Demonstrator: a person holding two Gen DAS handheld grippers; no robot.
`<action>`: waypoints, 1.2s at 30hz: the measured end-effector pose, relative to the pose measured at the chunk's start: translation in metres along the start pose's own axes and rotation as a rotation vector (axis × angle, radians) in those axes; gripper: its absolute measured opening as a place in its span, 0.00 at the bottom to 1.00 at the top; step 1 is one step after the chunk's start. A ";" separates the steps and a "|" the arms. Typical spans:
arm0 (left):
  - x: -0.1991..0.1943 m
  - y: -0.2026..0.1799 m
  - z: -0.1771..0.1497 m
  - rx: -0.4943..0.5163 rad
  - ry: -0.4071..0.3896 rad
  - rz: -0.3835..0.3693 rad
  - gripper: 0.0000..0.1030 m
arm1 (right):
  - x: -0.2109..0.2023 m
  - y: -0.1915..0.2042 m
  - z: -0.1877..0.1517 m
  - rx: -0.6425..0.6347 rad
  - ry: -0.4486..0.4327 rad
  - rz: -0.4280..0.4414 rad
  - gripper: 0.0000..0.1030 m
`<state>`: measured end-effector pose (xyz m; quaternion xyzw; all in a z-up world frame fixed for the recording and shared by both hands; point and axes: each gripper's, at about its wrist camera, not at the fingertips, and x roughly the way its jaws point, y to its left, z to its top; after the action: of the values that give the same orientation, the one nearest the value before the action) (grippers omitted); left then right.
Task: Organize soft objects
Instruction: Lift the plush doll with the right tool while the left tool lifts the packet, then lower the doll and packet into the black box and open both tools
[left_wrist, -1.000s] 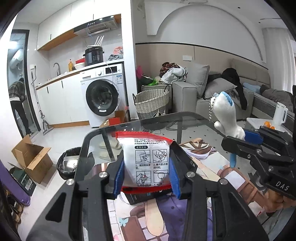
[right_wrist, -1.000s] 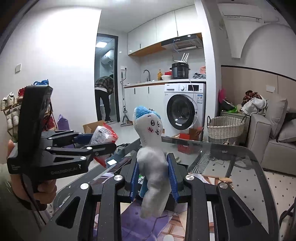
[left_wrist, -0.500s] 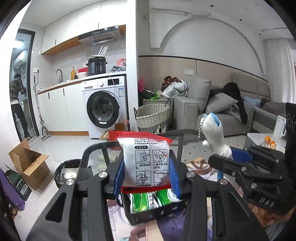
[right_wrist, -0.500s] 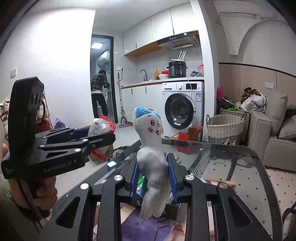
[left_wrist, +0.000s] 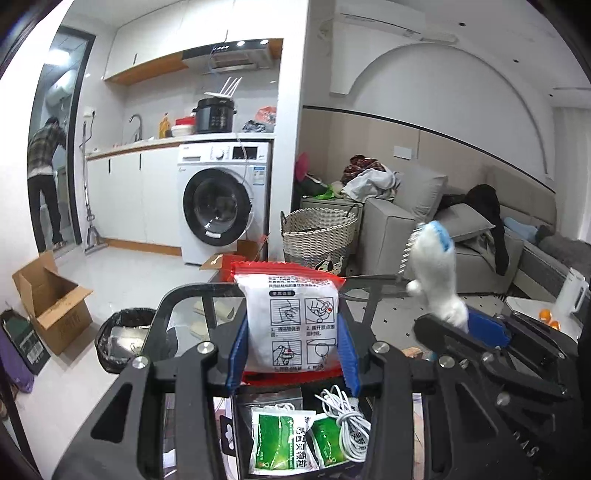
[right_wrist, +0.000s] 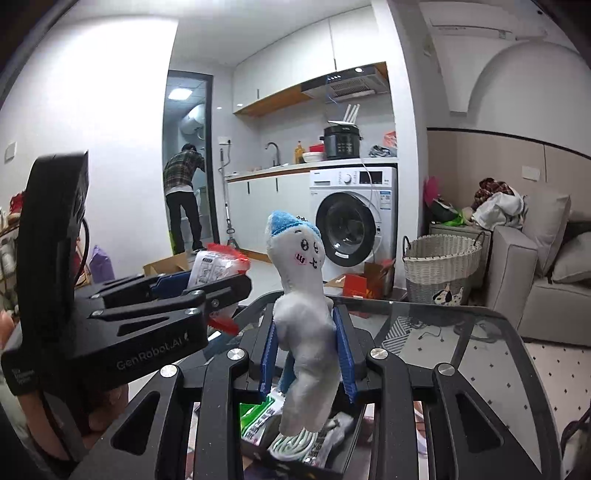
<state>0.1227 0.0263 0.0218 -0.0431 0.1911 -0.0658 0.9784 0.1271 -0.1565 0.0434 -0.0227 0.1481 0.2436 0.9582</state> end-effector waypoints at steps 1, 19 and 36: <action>0.002 0.002 0.000 -0.009 0.009 0.004 0.40 | 0.001 -0.002 0.000 0.009 -0.001 -0.005 0.28; 0.032 0.006 -0.013 -0.039 0.201 0.033 0.40 | 0.040 -0.020 -0.009 0.035 0.170 -0.070 0.28; 0.090 0.001 -0.052 -0.010 0.552 0.038 0.40 | 0.105 -0.038 -0.061 0.079 0.531 -0.037 0.29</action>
<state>0.1853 0.0110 -0.0594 -0.0248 0.4517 -0.0556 0.8901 0.2163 -0.1492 -0.0469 -0.0511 0.4034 0.2057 0.8901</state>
